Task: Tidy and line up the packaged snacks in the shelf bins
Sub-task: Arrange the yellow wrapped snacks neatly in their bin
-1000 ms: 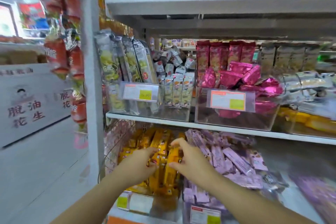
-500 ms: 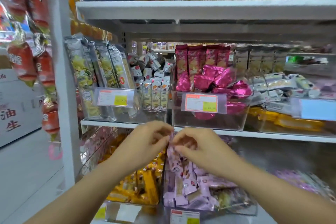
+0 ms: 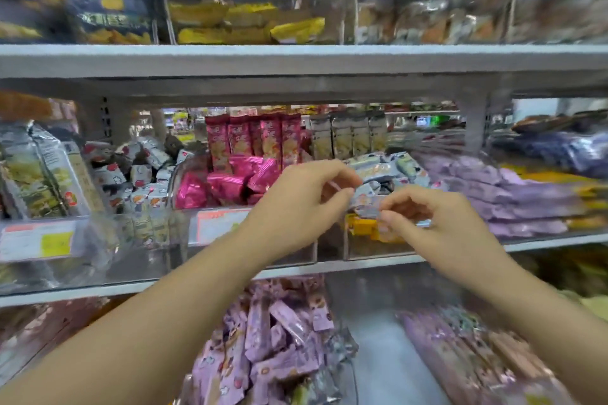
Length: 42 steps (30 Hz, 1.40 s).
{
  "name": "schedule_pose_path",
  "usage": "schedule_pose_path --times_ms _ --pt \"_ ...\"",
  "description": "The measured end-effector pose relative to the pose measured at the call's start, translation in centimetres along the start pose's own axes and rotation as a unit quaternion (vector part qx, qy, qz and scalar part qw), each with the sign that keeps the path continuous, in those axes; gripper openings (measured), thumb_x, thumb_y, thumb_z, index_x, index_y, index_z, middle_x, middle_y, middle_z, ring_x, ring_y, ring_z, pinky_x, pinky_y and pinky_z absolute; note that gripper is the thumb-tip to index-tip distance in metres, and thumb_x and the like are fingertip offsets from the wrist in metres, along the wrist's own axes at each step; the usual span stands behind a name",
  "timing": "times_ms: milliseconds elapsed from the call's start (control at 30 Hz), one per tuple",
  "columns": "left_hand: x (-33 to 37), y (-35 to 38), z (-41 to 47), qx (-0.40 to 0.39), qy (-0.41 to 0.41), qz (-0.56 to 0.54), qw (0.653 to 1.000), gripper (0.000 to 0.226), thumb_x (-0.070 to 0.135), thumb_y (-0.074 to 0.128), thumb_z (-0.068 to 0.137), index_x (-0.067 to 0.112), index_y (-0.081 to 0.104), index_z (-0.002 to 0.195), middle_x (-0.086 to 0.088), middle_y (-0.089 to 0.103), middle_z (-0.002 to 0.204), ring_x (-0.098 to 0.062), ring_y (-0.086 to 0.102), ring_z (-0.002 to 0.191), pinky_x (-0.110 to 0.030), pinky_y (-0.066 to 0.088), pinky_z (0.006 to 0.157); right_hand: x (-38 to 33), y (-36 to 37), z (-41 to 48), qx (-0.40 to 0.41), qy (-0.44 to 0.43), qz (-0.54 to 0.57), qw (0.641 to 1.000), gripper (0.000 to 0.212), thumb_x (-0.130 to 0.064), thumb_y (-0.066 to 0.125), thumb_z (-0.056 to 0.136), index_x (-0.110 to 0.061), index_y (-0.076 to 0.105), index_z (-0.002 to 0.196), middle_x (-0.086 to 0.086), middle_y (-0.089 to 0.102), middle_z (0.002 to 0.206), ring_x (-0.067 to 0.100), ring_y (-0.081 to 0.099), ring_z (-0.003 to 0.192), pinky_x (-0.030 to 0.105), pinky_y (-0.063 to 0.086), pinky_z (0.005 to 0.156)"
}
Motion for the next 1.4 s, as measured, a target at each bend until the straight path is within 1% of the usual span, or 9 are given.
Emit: schedule_pose_path --times_ms 200,300,400,567,667,767,900,1100,1400 --pt "1.2 5.2 6.5 -0.107 -0.018 0.032 0.994 0.016 0.020 0.056 0.093 0.025 0.066 0.105 0.020 0.061 0.092 0.003 0.058 0.075 -0.010 0.044 0.068 5.1 -6.9 1.5 0.068 0.011 -0.066 0.995 0.031 -0.003 0.067 0.082 -0.033 0.063 0.075 -0.016 0.066 0.072 0.001 0.059 0.074 0.009 0.043 0.065" --pt "0.4 8.3 9.2 -0.209 -0.054 0.034 0.976 0.012 0.024 0.055 0.095 0.030 0.063 0.101 0.022 0.059 0.088 0.010 0.057 0.072 -0.006 0.043 0.065 7.6 -9.0 2.6 0.076 0.007 -0.126 0.989 0.030 -0.009 0.068 0.082 -0.038 0.061 0.077 -0.011 0.065 0.088 0.004 0.058 0.083 0.019 0.046 0.079" --pt "-0.5 11.0 11.0 -0.278 -0.085 0.023 0.956 0.013 0.025 0.052 0.096 0.031 0.064 0.096 0.024 0.060 0.084 0.002 0.059 0.079 -0.016 0.048 0.075 10.1 -9.5 3.6 0.036 0.022 -0.170 0.985 0.019 -0.016 0.066 0.085 -0.035 0.065 0.088 -0.007 0.055 0.111 0.009 0.053 0.106 0.031 0.043 0.096" --pt "-2.4 14.9 11.6 -0.378 -0.159 0.022 0.912 0.026 0.031 0.045 0.100 0.030 0.067 0.113 0.023 0.067 0.088 -0.008 0.059 0.080 -0.025 0.046 0.073 12.2 -9.1 4.7 -0.030 0.008 -0.232 0.972 0.023 -0.019 0.056 0.092 -0.029 0.069 0.108 -0.016 0.054 0.123 0.001 0.047 0.115 0.022 0.036 0.096" --pt "-3.4 16.4 11.9 -0.402 -0.186 0.024 0.896 0.029 0.030 0.044 0.101 0.032 0.062 0.123 0.015 0.061 0.125 -0.007 0.058 0.106 -0.027 0.045 0.095 12.3 -9.1 4.9 -0.043 -0.005 -0.241 0.970 0.026 -0.022 0.056 0.092 -0.030 0.068 0.114 -0.025 0.054 0.109 -0.003 0.050 0.109 0.014 0.034 0.090" --pt "-3.4 16.8 12.3 -0.384 -0.179 0.016 0.906 0.032 0.028 0.048 0.098 0.036 0.056 0.128 0.018 0.052 0.134 -0.004 0.046 0.123 -0.032 0.032 0.111 12.6 -8.9 4.6 -0.062 -0.010 -0.246 0.967 0.030 -0.026 0.055 0.093 -0.035 0.063 0.121 -0.023 0.059 0.117 -0.004 0.050 0.111 0.012 0.033 0.094" --pt "-3.4 17.2 12.7 -0.380 -0.181 -0.002 0.907 0.043 0.021 0.053 0.096 0.038 0.047 0.135 0.016 0.050 0.137 -0.005 0.045 0.126 -0.031 0.030 0.113 12.6 -9.2 4.4 -0.064 -0.010 -0.244 0.968 0.030 -0.031 0.051 0.094 -0.037 0.061 0.121 -0.024 0.059 0.121 -0.003 0.049 0.113 0.014 0.033 0.095" --pt "-3.5 18.7 13.3 -0.490 -0.200 0.064 0.846 0.053 0.011 0.057 0.093 0.031 0.043 0.140 0.009 0.047 0.140 -0.014 0.044 0.127 -0.033 0.040 0.103 12.5 -9.1 4.4 -0.069 -0.003 -0.235 0.970 0.028 -0.029 0.050 0.095 -0.037 0.063 0.118 -0.021 0.065 0.114 0.003 0.057 0.106 0.029 0.044 0.097" --pt "-3.3 18.9 12.7 -0.539 -0.166 0.068 0.823 0.055 0.011 0.055 0.094 0.027 0.036 0.142 0.004 0.039 0.146 -0.012 0.037 0.129 -0.035 0.034 0.109 12.2 -8.9 4.2 -0.096 0.014 -0.230 0.968 0.035 -0.029 0.047 0.097 -0.043 0.053 0.129 -0.029 0.053 0.128 -0.004 0.048 0.116 0.014 0.038 0.097"
Point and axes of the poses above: each hand's wrist, its own z-axis towards the middle knuckle, its own y-axis out of the palm, x = y × z, the point moved 8 cm from there along z, towards the middle knuckle
